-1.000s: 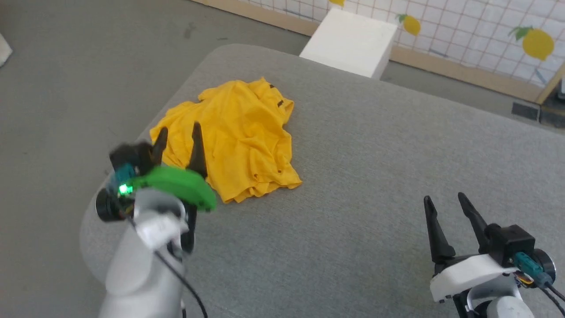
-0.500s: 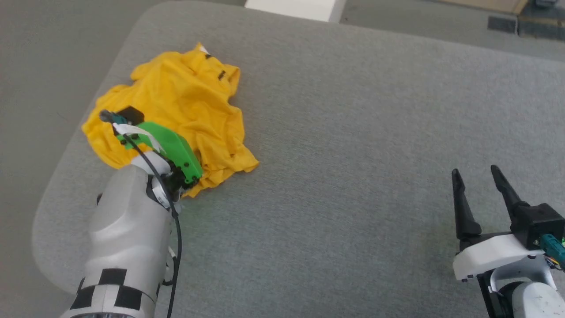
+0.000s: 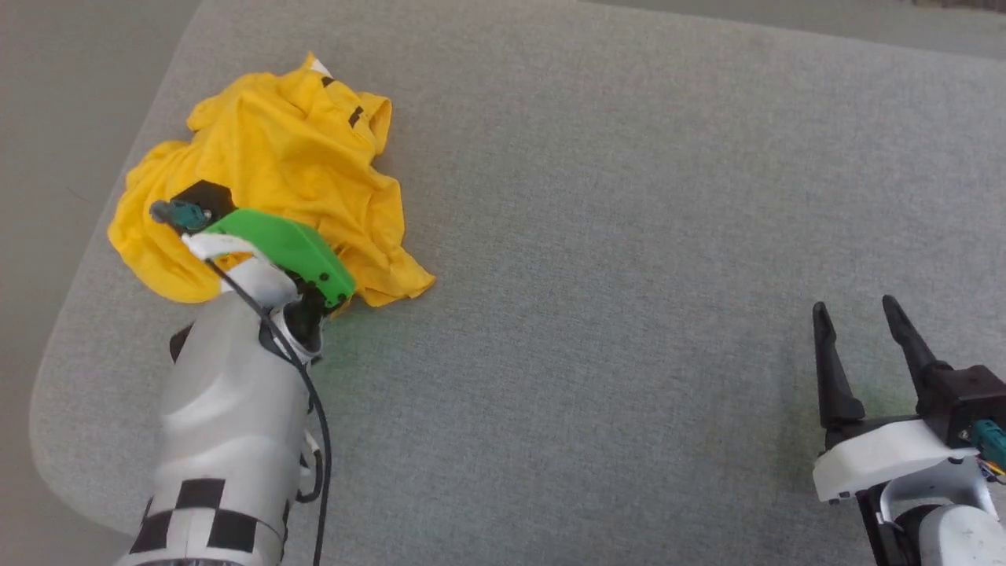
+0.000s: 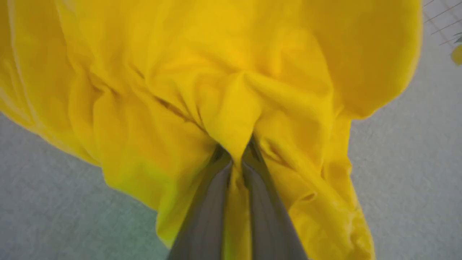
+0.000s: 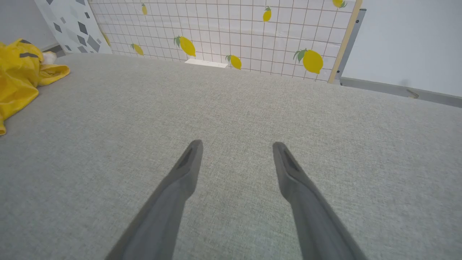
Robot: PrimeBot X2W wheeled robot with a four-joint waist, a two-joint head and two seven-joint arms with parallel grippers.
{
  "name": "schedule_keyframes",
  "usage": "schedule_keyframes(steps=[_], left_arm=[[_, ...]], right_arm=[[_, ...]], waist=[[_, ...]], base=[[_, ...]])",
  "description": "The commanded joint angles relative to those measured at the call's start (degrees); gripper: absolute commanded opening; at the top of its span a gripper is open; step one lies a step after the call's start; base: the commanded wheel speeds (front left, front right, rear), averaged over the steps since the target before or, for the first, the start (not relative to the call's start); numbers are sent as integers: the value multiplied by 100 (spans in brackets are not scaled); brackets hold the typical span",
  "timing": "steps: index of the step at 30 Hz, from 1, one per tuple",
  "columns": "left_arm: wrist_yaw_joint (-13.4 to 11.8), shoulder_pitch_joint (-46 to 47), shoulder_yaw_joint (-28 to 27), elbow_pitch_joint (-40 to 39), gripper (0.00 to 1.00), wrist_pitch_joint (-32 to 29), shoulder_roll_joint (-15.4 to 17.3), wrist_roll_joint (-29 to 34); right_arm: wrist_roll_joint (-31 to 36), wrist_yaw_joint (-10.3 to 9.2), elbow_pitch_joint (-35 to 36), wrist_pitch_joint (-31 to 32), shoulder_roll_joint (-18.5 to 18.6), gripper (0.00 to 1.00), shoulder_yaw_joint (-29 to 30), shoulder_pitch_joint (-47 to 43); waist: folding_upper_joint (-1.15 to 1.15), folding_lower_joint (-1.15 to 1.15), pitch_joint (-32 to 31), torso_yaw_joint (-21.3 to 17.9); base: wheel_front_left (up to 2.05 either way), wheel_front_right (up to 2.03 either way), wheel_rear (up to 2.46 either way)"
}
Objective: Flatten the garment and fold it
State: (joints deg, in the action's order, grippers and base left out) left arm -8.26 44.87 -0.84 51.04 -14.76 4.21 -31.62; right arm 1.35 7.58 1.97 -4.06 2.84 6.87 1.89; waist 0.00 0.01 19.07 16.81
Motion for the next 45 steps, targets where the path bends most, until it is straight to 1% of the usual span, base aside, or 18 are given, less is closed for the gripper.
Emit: schedule_keyframes(steps=[1, 3, 5, 8, 12, 14, 19, 21, 26, 30, 32, 36, 39, 41, 43, 45], left_arm=[[130, 9, -13, -129, 0, 333, -2, -41], [290, 149, -42, -360, 0, 812, 109, -2], [519, 343, 11, -636, 0, 1206, 267, 95], [757, 697, 124, -1004, 0, 1444, 488, 232], [1003, 1286, 307, -1526, 0, 1374, 721, 368], [1104, 1585, 398, -1783, 0, 1259, 751, 379], [1206, 2182, 646, -2191, 0, 913, 812, 477], [1204, 2366, 678, -2281, 0, 756, 773, 431], [1280, 2537, 755, -2403, 0, 434, 470, 112], [1332, 2245, 886, -2378, 0, 101, 225, -174], [1347, 1961, 1031, -2334, 0, -53, 134, -243], [1378, 1133, 1403, -2200, 0, -154, -66, -529], [1419, 374, 1901, -2037, 0, -236, -123, -863], [1408, -131, 2412, -1931, 0, -323, -129, -1140], [1300, -602, 2950, -1786, 0, -444, -131, -1310], [1182, -982, 3447, -1595, 0, -580, -131, -1339]], right_arm=[[-72, -9, -65, -57, 4, 100, -16, -50], [-151, -9, -176, -120, 4, 100, -50, -65], [-246, -9, -297, -185, 4, 100, -88, -75], [-407, -9, -526, -314, 4, 100, -126, -93], [-594, -9, -812, -497, 4, 100, -148, -81], [-669, -9, -961, -584, 4, 100, -137, -80], [-795, -9, -1296, -755, 4, 100, -94, -61], [-836, -9, -1395, -808, 4, 100, -79, -60], [-861, -9, -1587, -903, 4, 100, 7, -49], [-846, -9, -1669, -952, 4, 100, 108, -28], [-842, -9, -1693, -965, 4, 100, 158, -41], [-767, -9, -1721, -982, 4, 100, 321, -105], [-704, -9, -1698, -975, 4, 100, 339, -139], [-700, -9, -1685, -949, 4, 100, 311, -133], [-703, -9, -1678, -936, 4, 100, 289, -119], [-724, -9, -1668, -935, 4, 100, 262, -104]], waist=[[0, -1, -241, 139], [0, -1, -403, 159], [0, -1, -574, 144], [0, -1, -886, 52], [0, -1, -1201, -191], [0, -1, -1335, -340], [0, -1, -1591, -754], [0, -1, -1637, -917], [0, -1, -1684, -1262], [0, -1, -1707, -1476], [0, -1, -1715, -1556], [0, -1, -1716, -1676], [0, -1, -1700, -1795], [0, -1, -1682, -1906], [0, -1, -1672, -2003], [0, -1, -1661, -2085]], base=[[0, 0, 0], [0, 0, 0], [0, 0, 0], [0, 0, 0], [0, 0, 0], [0, 0, 0], [0, 0, 0], [0, 0, 0], [0, 0, 0], [0, 0, 0], [0, 0, 0], [0, 0, 0], [0, 0, 0], [0, 0, 0], [0, 0, 0], [0, 0, 0]])
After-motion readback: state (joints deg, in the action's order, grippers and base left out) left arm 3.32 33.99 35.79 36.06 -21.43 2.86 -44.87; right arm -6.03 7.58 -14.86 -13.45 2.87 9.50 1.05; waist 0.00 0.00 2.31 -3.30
